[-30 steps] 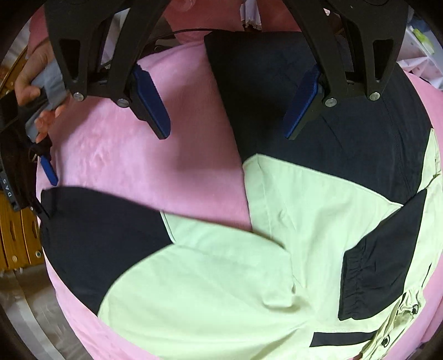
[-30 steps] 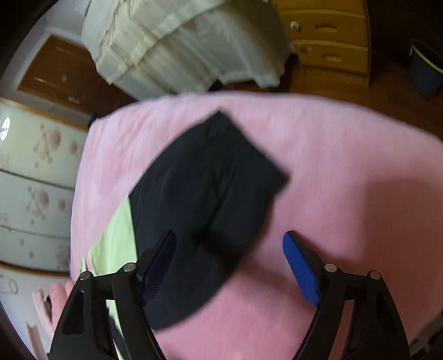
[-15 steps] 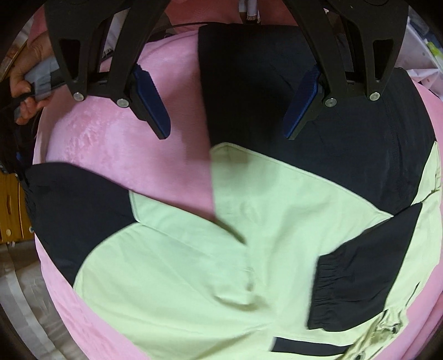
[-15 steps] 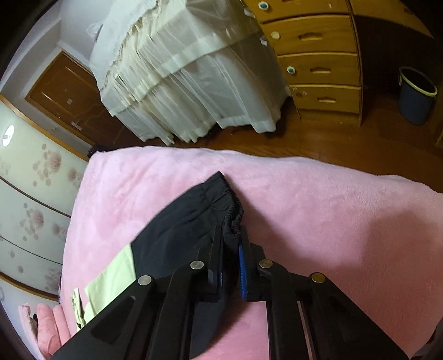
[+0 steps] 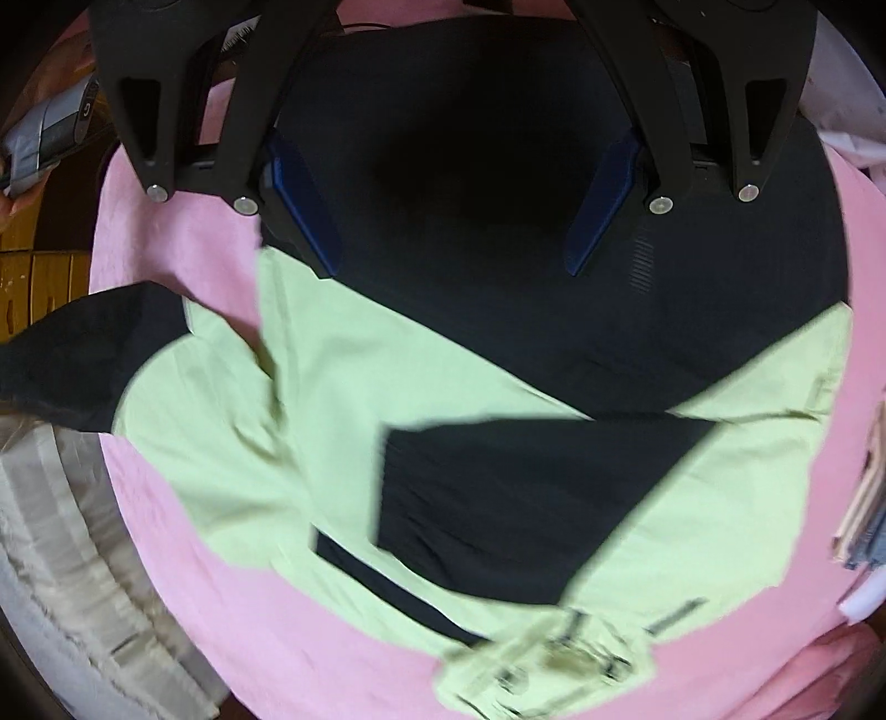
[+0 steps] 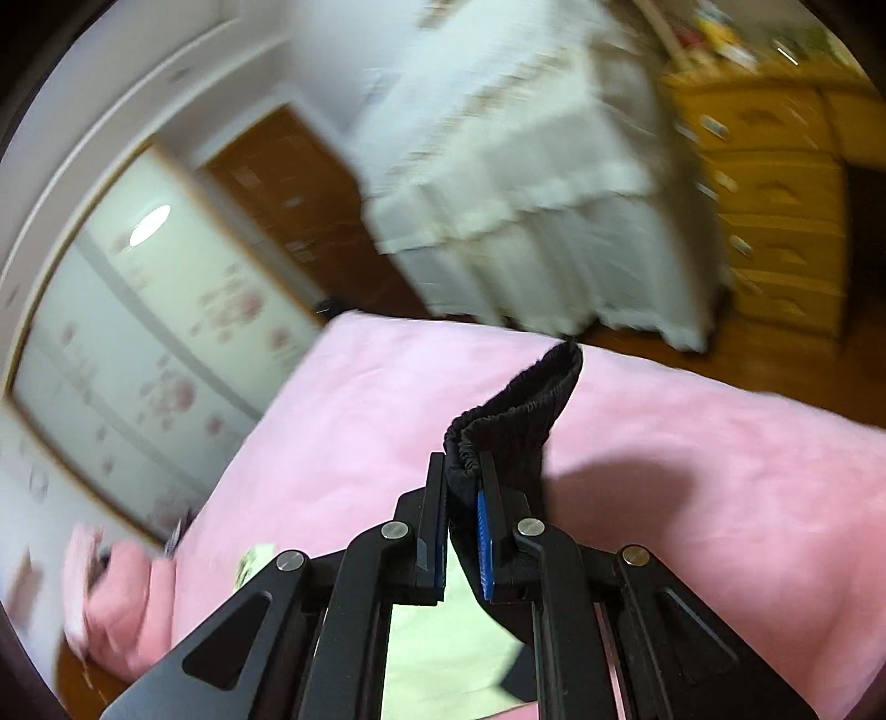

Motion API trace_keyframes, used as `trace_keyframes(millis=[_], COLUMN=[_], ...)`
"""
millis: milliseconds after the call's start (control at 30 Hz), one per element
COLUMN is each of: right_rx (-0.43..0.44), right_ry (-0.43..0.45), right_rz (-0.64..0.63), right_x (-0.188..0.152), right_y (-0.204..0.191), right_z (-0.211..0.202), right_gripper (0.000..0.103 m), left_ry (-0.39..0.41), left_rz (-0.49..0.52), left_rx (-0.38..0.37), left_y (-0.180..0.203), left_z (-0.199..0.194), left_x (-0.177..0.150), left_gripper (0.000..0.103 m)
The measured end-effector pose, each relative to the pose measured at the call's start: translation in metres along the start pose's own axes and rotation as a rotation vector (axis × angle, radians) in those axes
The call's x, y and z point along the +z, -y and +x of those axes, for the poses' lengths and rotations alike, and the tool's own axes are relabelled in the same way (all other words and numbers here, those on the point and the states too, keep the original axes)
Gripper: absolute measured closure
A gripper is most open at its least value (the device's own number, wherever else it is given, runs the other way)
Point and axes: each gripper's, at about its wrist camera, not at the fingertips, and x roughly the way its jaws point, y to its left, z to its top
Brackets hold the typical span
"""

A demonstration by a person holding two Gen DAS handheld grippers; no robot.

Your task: Fold large clothes

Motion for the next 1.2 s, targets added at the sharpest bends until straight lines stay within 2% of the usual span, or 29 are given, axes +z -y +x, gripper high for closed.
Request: trace_keyframes(millis=[33,100,133,200,333,433,567,600,633,667,700,733,833,933,1067,1167,1200], right_rx=[0.026,0.071,0.100,0.147,0.229,0.261,0.189,0.188,0.194,0.187,0.184,0.191,0.215,0.218,0.177,0.119,0.098], right_ry=[0.005,-0.008,-0.024,-0.057,-0.185,-0.335,-0.515,-0.548,-0.572,-0.592,-0.614,-0.632,-0.594,-0.593,-0.570,-0.547,-0.536], right_rz=[-0.051,-0.101,-0.125,-0.159,-0.214,-0.280,-0.363,-0.370,-0.375,-0.387,-0.390,-0.380,-0.349,-0.363,-0.389,-0.430,-0.446], right_x=[-0.013,-0.036,-0.052,-0.084,-0.168,-0.244,-0.327,-0.340,-0.350,-0.356,-0.362,-0.364,-0.356,-0.343,-0.309,-0.291,-0.286], right_y=[-0.032,-0.074,-0.098,-0.140,-0.209,-0.243,-0.261,-0.260,-0.259,-0.259,-0.258,-0.257,-0.248,-0.241,-0.206,-0.182,-0.173], right_z=[-0.002,0.000,0.003,0.008,0.034,0.069,0.115,0.122,0.127,0.131,0.134,0.137,0.135,0.130,0.109,0.096,0.092], right_gripper=[0.095,0.095,0.095,0.095,0.095,0.095,0.094,0.092,0.084,0.063,0.050,0.032,0.029,0.029,0.027,0.026,0.026], left_ry=[0.019,0.053,0.057,0.058,0.070,0.067,0.043,0.041,0.039,0.037,0.035,0.028,0.014,0.033,0.109,0.128,0.120], left_rz=[-0.007,-0.020,-0.026,-0.038,-0.079,-0.116,-0.148,-0.150,-0.145,-0.139,-0.134,-0.127,-0.125,-0.092,-0.036,-0.080,-0.104], left_rx=[0.009,0.013,0.008,-0.005,0.021,0.011,0.000,-0.003,-0.010,-0.015,-0.020,-0.040,-0.128,-0.211,-0.334,-0.447,-0.464], left_y=[0.001,-0.037,-0.039,-0.068,-0.129,-0.165,-0.200,-0.203,-0.207,-0.208,-0.209,-0.209,-0.203,-0.187,-0.154,-0.131,-0.126], left_z=[0.005,-0.009,-0.009,-0.013,-0.014,-0.011,-0.002,0.000,0.002,0.004,0.006,0.008,0.010,0.014,0.023,0.048,0.056], left_x=[-0.003,-0.001,0.004,0.002,0.003,0.003,0.004,0.004,0.004,0.004,0.004,0.005,0.008,0.017,0.038,0.060,0.065], left_gripper=[0.022,0.022,0.022,0.022,0.022,0.022,0.022,0.022,0.022,0.022,0.022,0.022,0.024,0.027,0.028,0.028,0.028])
